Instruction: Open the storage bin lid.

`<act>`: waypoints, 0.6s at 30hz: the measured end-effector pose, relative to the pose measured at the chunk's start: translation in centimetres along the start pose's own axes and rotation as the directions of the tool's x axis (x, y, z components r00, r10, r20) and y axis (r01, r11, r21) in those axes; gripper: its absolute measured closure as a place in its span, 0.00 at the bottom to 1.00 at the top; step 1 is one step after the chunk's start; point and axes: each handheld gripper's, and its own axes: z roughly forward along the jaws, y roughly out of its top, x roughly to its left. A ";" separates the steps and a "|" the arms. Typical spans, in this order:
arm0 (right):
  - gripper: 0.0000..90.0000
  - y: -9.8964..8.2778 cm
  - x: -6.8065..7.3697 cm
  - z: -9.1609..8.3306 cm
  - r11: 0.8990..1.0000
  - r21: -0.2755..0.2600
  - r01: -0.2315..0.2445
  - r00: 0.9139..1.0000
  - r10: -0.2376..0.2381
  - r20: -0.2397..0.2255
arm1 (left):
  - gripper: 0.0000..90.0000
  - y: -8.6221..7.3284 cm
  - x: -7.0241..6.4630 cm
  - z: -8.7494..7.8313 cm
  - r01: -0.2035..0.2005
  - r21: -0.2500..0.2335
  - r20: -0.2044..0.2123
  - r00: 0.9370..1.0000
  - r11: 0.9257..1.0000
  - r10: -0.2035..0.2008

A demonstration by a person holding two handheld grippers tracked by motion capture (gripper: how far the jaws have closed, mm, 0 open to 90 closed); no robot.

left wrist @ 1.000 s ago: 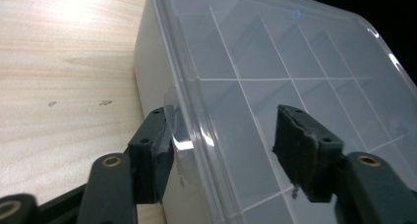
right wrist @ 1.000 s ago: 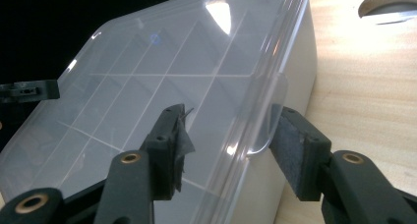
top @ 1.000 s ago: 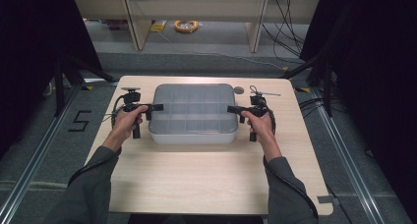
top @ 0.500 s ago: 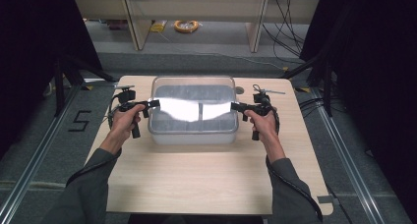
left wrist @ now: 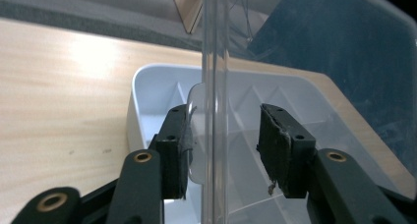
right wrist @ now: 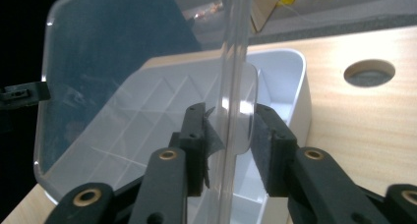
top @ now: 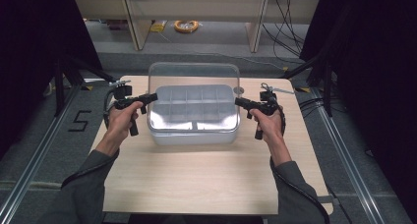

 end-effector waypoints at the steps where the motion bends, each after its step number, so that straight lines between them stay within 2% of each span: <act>1: 0.80 0.2 0.1 -0.4 1.000 -0.019 0.025 1.000 -0.025 0.004 | 0.63 0.3 -0.5 -0.5 -0.023 -0.009 0.000 1.000 1.000 0.023; 4: 0.81 0.3 0.3 -0.7 0.999 -0.029 0.042 0.999 -0.041 0.020 | 0.63 0.5 -1.0 -1.0 -0.042 -0.016 0.002 0.999 0.999 0.042; 5: 0.81 0.3 0.7 -1.1 0.999 -0.034 0.027 1.000 -0.027 0.012 | 0.63 0.6 -1.2 -1.2 -0.049 -0.028 0.008 0.999 0.998 0.049; 6: 0.81 0.3 0.6 -1.2 0.998 -0.046 0.046 0.999 -0.046 0.016 | 0.63 0.7 -1.6 -1.7 -0.071 -0.037 -0.004 0.997 0.997 0.071; 8: 0.81 0.2 0.9 -1.5 0.998 -0.054 0.035 0.999 -0.035 0.006 | 0.63 0.8 -1.7 -1.9 -0.075 -0.038 -0.005 0.997 0.996 0.075; 9: 0.81 0.2 1.2 -1.7 0.998 -0.055 0.011 1.000 -0.011 -0.006 | 0.63 0.8 -1.6 -2.2 -0.069 -0.039 0.002 0.998 0.997 0.069; 10: 0.81 0.2 1.2 -1.9 0.998 -0.062 0.030 0.999 -0.031 -0.014 | 0.63 0.8 -1.6 -2.3 -0.068 -0.038 0.005 0.998 0.997 0.068; 11: 0.81 0.1 1.4 -2.0 0.998 -0.065 0.017 1.000 -0.018 -0.014 | 0.63 0.8 -1.5 -2.3 -0.064 -0.035 0.010 0.998 0.997 0.064; 13: 0.82 0.2 1.6 -2.4 0.997 -0.073 0.033 0.999 -0.034 -0.018 | 0.63 0.6 -1.4 -2.5 -0.055 -0.033 0.019 0.998 0.998 0.056; 16: 0.82 0.2 2.0 -2.8 0.997 -0.073 0.018 0.999 -0.020 -0.029 | 0.63 0.4 -1.4 -2.7 -0.054 -0.027 0.024 0.998 0.998 0.055; 17: 0.82 0.3 1.9 -2.9 0.995 -0.085 0.048 0.998 -0.050 -0.025 | 0.62 0.3 -1.4 -2.7 -0.050 -0.025 0.028 0.998 0.998 0.050; 18: 0.83 0.2 2.2 -3.3 0.996 -0.085 0.029 0.999 -0.033 -0.039 | 0.62 0.1 -1.3 -2.8 -0.044 -0.021 0.033 0.998 0.999 0.045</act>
